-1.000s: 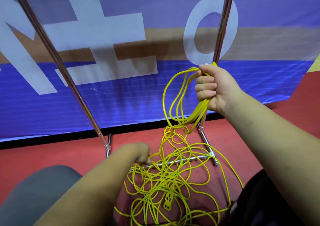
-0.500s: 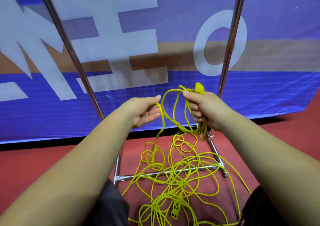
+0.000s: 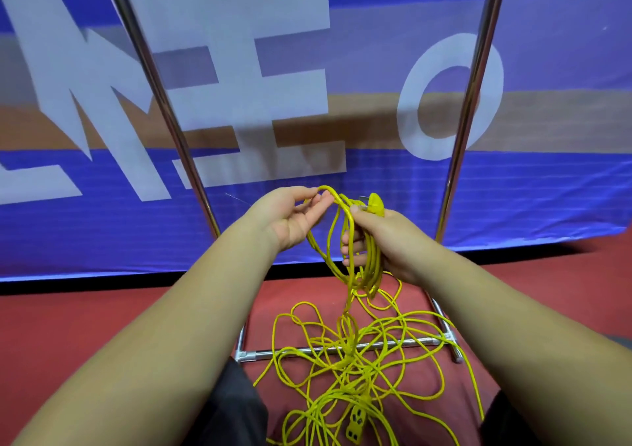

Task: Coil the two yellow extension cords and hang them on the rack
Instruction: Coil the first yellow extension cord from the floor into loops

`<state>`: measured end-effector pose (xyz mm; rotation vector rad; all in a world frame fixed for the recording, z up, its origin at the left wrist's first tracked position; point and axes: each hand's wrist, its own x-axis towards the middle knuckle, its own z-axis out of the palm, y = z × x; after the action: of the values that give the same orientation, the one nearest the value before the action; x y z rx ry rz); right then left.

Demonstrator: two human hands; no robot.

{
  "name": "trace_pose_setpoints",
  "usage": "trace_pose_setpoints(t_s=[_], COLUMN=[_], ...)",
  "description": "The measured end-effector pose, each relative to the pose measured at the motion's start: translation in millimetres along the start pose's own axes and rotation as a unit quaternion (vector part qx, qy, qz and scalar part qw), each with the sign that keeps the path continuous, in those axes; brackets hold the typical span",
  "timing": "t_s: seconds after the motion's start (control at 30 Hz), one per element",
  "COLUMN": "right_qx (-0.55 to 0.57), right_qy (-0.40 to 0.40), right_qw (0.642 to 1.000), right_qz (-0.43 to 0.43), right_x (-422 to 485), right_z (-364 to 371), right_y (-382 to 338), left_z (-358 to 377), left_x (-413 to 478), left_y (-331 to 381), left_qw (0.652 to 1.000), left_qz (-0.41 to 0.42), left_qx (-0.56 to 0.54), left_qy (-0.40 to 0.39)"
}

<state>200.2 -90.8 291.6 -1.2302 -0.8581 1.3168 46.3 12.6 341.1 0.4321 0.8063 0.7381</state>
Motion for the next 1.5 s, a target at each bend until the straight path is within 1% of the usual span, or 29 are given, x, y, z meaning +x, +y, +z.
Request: trace_pose_setpoints(t_s=[0.07,0.13,0.17,0.23,0.3,0.33,0.4,0.43,0.5,0.57,0.63,0.7,0.73,0.77,0.8,0.83,0.9,0.93,0.97,1.0,1.07,1.1,1.13,1.17,1.27,1.37,1.43,1.47,1.5], right_qx=[0.008,0.012,0.014,0.022,0.053,0.075,0.121,0.145,0.196,0.247,0.29,0.331,0.351,0.37,0.382,0.382,0.359,0.348,0.341,0.34,0.346,0.35,0.353,0.355,0.346,0.325,0.302,0.279,0.244], right_qy=[0.002,-0.003,-0.007,-0.01,-0.004,0.002,0.017,0.029,0.058,0.096,0.13,0.153,0.156,0.154,0.148,0.14,0.127,0.125,0.128,0.134,0.14,0.14,0.138,0.135,0.125,0.103,0.09,0.084,0.08], right_qw=[1.0,1.0,1.0,1.0,0.998,0.997,0.992,0.989,0.979,0.964,0.948,0.931,0.923,0.916,0.912,0.913,0.924,0.929,0.931,0.931,0.928,0.926,0.925,0.925,0.93,0.94,0.949,0.956,0.966], right_qz=[0.004,0.008,0.012,0.018,0.018,0.016,0.016,0.019,0.028,0.032,0.023,0.016,0.014,0.015,0.019,0.022,0.024,0.021,0.016,0.011,0.002,-0.001,-0.003,-0.004,0.003,0.017,0.021,0.025,0.029], right_x=[0,1,2,5,8,9,12,14,19,23,27,31,32,34,35,36,34,31,29,27,24,23,23,22,21,18,17,17,18], right_z=[0,0,-1,-2,-2,-3,-6,-8,-13,-16,-20,-25,-28,-30,-32,-33,-34,-34,-34,-35,-39,-41,-44,-46,-52,-56,-59,-60,-62], right_y=[0,0,1,3,4,4,2,1,0,-2,-5,-7,-7,-8,-9,-9,-11,-12,-14,-17,-25,-28,-31,-33,-35,-36,-38,-39,-39], left_z=[-9,-19,-24,-35,-43,-45,-47,-48,-49,-54,-60,-65,-68,-72,-75,-78,-83,-85,-89,-94,-110,-121,-130,-138,-150,-152,-148,-144,-139], left_x=[3,8,11,15,17,15,12,10,6,9,20,36,42,49,54,58,64,65,68,69,75,78,79,81,85,96,100,100,101], left_y=[-3,-5,-5,-5,-7,-9,-17,-23,-37,-56,-76,-90,-97,-102,-107,-111,-117,-120,-125,-130,-148,-157,-165,-170,-169,-151,-133,-123,-113], left_qw=[1.0,1.0,0.999,0.991,0.967,0.947,0.895,0.863,0.783,0.703,0.647,0.578,0.549,0.534,0.53,0.53,0.544,0.543,0.53,0.508,0.455,0.428,0.404,0.392,0.399,0.413,0.437,0.455,0.482], left_qz=[0.006,0.018,0.022,0.011,-0.011,-0.02,-0.032,-0.045,-0.082,-0.092,-0.049,0.033,0.054,0.054,0.042,0.029,0.011,0.002,-0.014,-0.047,-0.138,-0.17,-0.187,-0.191,-0.16,-0.105,-0.055,-0.034,-0.015], left_qx=[-0.021,-0.004,0.027,0.127,0.252,0.318,0.443,0.503,0.61,0.685,0.735,0.793,0.813,0.822,0.824,0.823,0.815,0.814,0.82,0.829,0.84,0.845,0.852,0.859,0.871,0.886,0.888,0.884,0.872], left_qy=[0.001,0.007,0.014,0.028,0.043,0.046,0.033,0.006,-0.087,-0.167,-0.198,-0.189,-0.186,-0.19,-0.197,-0.2,-0.203,-0.207,-0.215,-0.231,-0.263,-0.272,-0.275,-0.27,-0.236,-0.183,-0.129,-0.104,-0.082])
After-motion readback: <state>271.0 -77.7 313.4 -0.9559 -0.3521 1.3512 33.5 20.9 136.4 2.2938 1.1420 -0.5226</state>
